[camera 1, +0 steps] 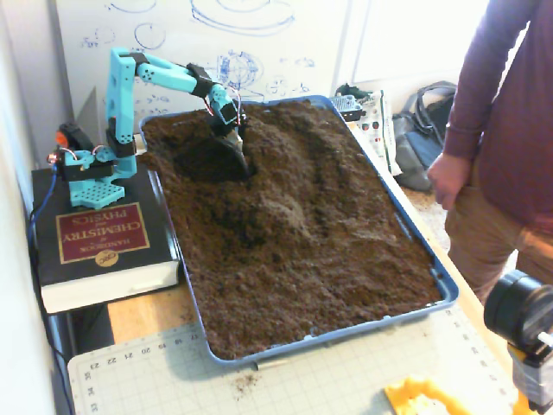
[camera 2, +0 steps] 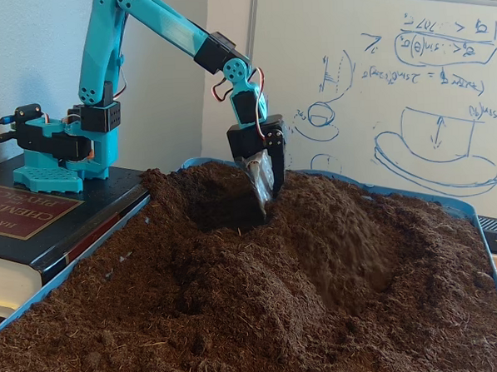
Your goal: Build a berm.
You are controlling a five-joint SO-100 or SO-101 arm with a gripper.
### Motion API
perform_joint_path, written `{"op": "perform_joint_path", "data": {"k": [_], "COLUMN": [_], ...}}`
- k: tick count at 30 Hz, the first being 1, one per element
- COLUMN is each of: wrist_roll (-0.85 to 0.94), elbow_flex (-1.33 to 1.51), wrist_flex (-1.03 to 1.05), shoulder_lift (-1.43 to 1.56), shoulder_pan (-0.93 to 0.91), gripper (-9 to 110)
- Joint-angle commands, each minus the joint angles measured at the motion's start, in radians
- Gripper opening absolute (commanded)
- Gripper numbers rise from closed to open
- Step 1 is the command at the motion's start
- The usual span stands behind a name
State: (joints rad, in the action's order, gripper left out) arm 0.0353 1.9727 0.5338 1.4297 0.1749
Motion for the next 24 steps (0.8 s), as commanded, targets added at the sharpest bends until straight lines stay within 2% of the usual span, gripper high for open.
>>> {"op": "perform_joint_path", "data": {"k": [1, 6, 13, 19, 24], "wrist_roll": [-0.003, -0.092, -0.150, -0.140, -0.140], "elbow_flex": [-0.098, -0.063, 0.054, 0.169, 0.247], "wrist_flex": [-0.017, 0.028, 0.265, 0.509, 0.532], "shoulder_lift": [0.048, 0.201, 0.417, 0.540, 0.560], "shoulder_pan": [0.018, 0.084, 0.186, 0.133, 0.072], "gripper": [0, 0, 0, 0, 0]}}
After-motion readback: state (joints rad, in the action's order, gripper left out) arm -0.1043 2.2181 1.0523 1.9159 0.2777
